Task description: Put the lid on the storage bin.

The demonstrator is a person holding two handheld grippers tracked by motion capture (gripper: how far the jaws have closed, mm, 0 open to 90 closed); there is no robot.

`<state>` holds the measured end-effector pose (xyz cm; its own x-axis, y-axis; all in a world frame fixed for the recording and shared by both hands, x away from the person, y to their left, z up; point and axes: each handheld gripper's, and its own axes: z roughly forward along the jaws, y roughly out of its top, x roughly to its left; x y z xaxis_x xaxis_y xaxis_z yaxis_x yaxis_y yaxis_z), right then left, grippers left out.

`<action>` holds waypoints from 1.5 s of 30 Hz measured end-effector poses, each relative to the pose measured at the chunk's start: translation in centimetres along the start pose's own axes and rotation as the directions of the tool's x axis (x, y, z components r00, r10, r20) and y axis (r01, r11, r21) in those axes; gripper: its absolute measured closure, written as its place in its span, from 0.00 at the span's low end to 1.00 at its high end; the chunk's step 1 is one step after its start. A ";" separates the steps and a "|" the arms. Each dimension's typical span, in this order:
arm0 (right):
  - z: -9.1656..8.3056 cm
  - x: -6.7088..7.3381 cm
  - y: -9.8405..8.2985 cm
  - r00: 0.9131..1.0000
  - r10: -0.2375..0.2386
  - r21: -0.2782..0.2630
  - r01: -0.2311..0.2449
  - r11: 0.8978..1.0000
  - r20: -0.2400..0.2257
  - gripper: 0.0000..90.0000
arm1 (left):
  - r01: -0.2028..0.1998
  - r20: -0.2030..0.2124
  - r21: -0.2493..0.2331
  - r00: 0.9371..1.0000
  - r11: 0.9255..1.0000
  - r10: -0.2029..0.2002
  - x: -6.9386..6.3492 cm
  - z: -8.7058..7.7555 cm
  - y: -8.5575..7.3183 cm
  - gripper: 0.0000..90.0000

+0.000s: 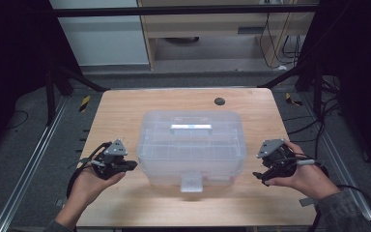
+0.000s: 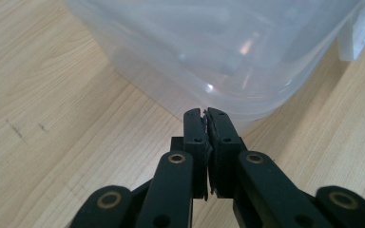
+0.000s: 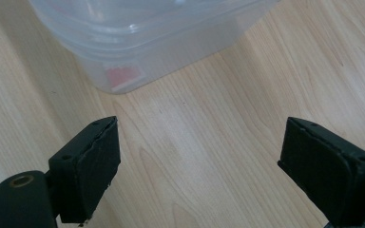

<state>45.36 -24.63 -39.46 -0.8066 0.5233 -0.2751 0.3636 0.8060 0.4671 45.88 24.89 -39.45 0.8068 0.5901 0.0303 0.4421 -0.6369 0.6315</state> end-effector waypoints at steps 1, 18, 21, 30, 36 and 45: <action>0.0 -0.1 0.0 1.000 0.002 0.003 -0.002 1.000 0.003 0.15 | 0.009 -0.011 -0.003 1.000 1.000 -0.009 0.3 -0.1 -0.2 0.97; 2.7 -1.3 -0.8 0.988 0.107 0.031 -0.112 0.993 0.113 0.17 | 0.137 -0.172 -0.021 0.975 0.990 -0.139 4.0 1.7 -2.0 0.39; 3.3 -1.8 -1.0 0.980 0.145 0.023 -0.149 0.989 0.135 0.17 | 0.177 -0.186 -0.023 0.966 0.984 -0.179 4.8 2.3 -2.4 0.29; 5.2 -3.0 -1.7 0.957 0.226 0.012 -0.232 0.973 0.183 0.17 | 0.243 -0.216 -0.012 0.947 0.970 -0.239 6.9 4.0 -3.7 0.18; 6.4 -3.9 -2.6 0.933 0.294 -0.016 -0.297 0.955 0.205 0.18 | 0.260 -0.227 -0.010 0.940 0.966 -0.255 7.7 4.7 -4.4 0.15; 8.3 -4.8 -4.0 0.902 0.387 -0.058 -0.383 0.922 0.193 0.17 | 0.292 -0.229 -0.002 0.931 0.956 -0.285 8.7 5.6 -5.6 0.11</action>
<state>51.63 -28.06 -46.96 -0.4966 0.8369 -0.2300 0.6168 0.5267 0.5849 52.59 30.77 -47.11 0.5352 0.8443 0.0253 0.6578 -0.4354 0.6146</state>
